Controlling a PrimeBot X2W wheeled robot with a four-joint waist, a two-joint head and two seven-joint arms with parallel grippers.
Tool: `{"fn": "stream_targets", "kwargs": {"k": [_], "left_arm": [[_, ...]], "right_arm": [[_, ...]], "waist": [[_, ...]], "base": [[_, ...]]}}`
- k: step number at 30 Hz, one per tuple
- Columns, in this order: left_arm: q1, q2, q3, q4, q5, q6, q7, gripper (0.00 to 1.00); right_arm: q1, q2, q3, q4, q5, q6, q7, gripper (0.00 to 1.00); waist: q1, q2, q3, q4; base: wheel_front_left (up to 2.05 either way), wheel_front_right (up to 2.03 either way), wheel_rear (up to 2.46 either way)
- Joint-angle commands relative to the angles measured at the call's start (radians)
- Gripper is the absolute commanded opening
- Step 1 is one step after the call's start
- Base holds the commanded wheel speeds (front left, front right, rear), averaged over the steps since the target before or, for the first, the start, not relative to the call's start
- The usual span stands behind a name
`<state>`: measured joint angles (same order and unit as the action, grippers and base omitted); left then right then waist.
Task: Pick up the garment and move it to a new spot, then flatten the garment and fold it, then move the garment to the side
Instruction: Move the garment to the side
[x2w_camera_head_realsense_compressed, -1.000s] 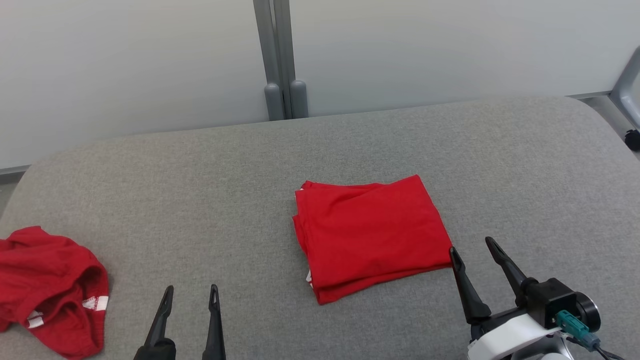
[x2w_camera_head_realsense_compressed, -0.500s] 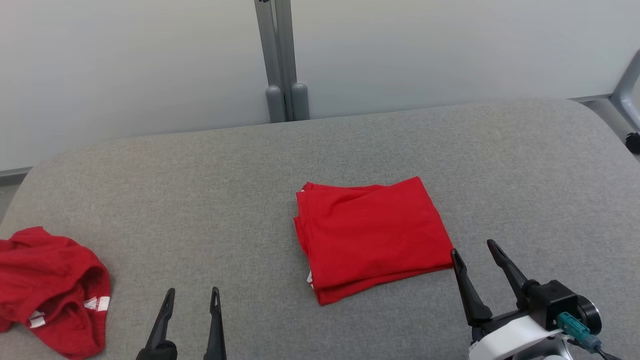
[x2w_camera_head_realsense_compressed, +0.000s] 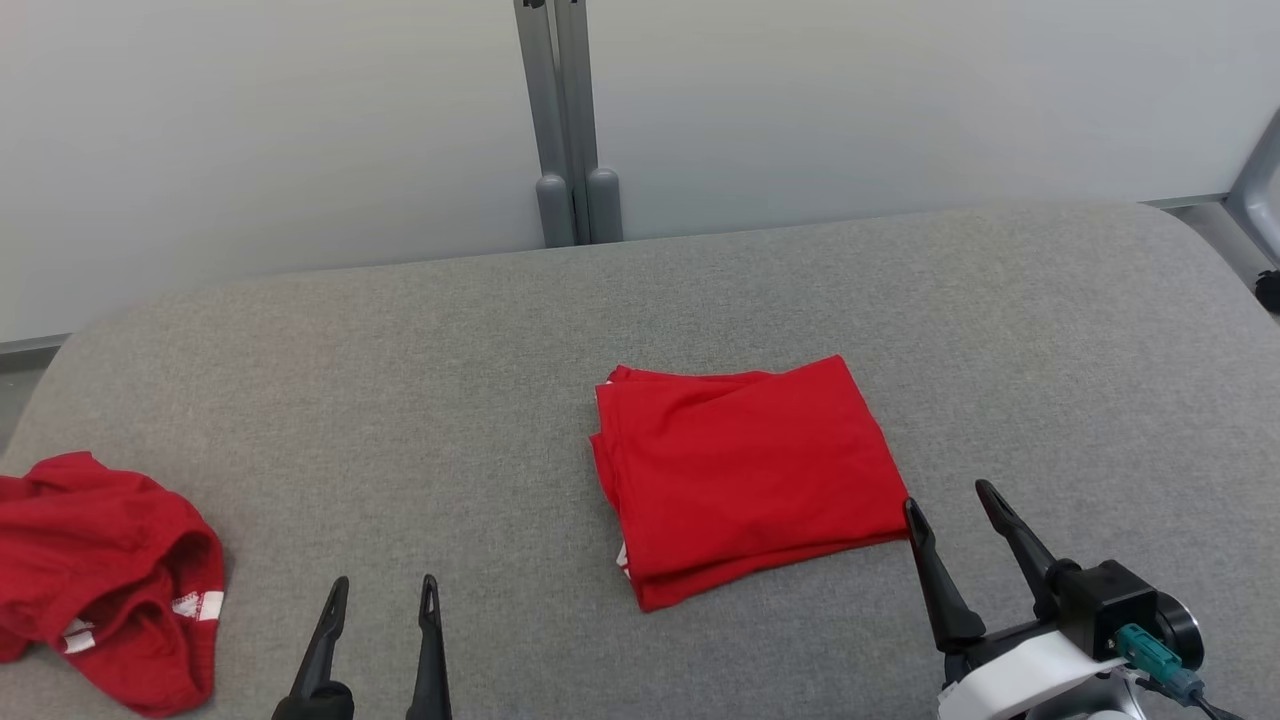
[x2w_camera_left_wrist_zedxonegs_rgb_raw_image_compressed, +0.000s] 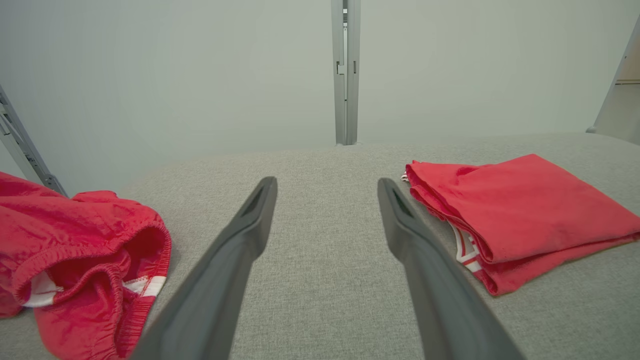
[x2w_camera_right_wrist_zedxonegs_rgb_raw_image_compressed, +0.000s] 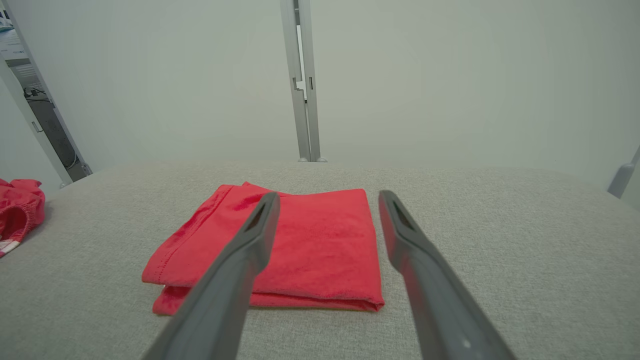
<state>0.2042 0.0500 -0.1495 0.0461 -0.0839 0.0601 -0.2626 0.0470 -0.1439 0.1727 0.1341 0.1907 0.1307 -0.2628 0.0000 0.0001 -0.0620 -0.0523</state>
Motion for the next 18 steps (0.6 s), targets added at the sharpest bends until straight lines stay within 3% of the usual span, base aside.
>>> {"fn": "stream_targets", "kwargs": {"k": [1, 12, 18], "left_arm": [[0.009, 0.001, 0.002, -0.002, 0.005, -0.003, -0.003, 1.00], [-0.004, 0.001, -0.005, -0.005, 0.018, -0.012, -0.003, 1.00], [-0.027, 0.001, -0.014, -0.020, 0.024, -0.020, -0.003, 1.00]], "right_arm": [[0.004, 0.001, -0.003, 0.001, 0.007, 0.000, -0.003, 1.00], [-0.025, -0.010, 0.004, 0.001, 0.020, 0.000, -0.003, 1.00], [-0.073, -0.023, 0.004, -0.001, 0.117, 0.000, -0.003, 1.00]], "waist": [[0.0000, -0.0001, 0.002, 0.001], [0.0000, -0.0001, 0.021, 0.021], [0.0000, -0.0001, 0.058, 0.045]], "base": [[0.00, 0.00, 0.00], [0.00, 0.00, 0.00], [0.00, 0.00, 0.00]]}}
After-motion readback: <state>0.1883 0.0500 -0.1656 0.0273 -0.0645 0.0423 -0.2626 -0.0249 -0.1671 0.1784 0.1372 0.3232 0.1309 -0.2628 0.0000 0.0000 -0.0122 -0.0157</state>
